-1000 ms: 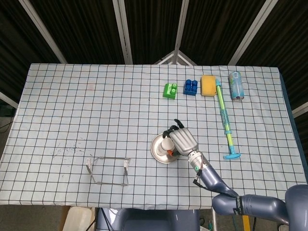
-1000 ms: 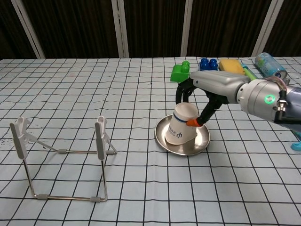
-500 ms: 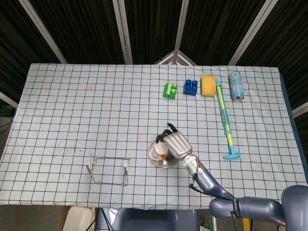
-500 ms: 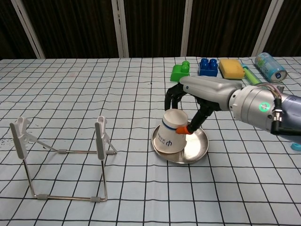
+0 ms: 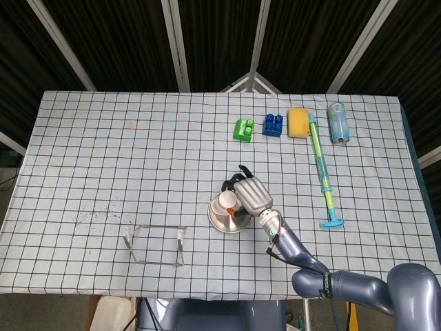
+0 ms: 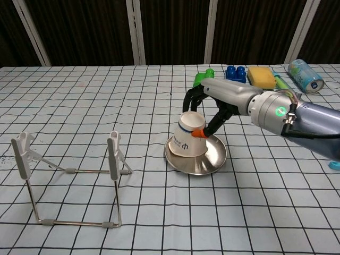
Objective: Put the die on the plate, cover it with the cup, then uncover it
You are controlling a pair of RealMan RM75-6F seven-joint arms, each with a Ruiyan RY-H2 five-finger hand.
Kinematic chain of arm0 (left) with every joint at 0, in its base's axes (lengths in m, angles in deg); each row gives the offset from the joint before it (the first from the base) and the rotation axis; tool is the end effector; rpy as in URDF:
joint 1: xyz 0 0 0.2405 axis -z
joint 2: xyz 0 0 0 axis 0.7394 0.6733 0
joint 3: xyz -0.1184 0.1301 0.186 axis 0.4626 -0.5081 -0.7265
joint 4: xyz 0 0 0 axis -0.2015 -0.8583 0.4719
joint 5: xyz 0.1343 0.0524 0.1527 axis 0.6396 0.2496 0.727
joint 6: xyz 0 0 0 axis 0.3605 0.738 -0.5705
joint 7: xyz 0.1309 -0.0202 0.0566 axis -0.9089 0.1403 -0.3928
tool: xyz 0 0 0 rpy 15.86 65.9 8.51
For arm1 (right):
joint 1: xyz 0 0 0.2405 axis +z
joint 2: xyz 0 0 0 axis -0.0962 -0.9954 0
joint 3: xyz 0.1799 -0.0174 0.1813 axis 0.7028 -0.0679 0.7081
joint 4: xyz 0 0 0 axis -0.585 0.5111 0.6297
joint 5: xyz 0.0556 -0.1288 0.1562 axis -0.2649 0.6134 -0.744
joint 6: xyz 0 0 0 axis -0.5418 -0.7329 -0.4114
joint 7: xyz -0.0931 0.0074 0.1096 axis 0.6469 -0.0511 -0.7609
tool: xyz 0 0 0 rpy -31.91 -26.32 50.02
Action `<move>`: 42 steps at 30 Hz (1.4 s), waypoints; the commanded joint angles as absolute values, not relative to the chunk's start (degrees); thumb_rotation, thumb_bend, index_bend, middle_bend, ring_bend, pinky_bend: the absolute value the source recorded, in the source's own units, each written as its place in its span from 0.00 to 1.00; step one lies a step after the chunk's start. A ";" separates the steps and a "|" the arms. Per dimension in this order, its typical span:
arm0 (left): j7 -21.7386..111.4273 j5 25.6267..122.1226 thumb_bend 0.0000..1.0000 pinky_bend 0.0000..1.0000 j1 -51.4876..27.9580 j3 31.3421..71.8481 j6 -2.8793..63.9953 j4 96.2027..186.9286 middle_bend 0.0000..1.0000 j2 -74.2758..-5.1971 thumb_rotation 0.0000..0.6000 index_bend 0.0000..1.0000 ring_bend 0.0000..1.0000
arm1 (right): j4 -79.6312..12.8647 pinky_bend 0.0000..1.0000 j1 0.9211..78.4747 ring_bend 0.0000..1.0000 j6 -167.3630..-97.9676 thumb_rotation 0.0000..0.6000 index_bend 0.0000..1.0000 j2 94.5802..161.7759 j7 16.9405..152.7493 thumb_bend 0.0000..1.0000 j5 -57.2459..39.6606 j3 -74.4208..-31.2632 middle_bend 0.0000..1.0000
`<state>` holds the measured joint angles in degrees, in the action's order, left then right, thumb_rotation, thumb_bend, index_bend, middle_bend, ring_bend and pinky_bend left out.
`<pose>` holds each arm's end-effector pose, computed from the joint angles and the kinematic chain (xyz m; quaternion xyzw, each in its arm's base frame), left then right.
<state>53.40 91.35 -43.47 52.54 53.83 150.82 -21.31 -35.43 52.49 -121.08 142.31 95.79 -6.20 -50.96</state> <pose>-0.3499 0.1989 0.2078 -0.5147 -0.3577 -0.4110 0.6620 -0.1130 -0.3553 -0.0556 0.7264 -0.4209 0.4161 0.3494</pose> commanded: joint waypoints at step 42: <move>51.70 91.37 0.68 0.03 -42.76 52.46 53.06 151.19 0.00 -21.85 1.00 0.35 0.00 | -40.19 0.01 49.22 0.25 -121.81 1.00 0.62 139.20 93.35 0.37 0.98 -54.23 0.49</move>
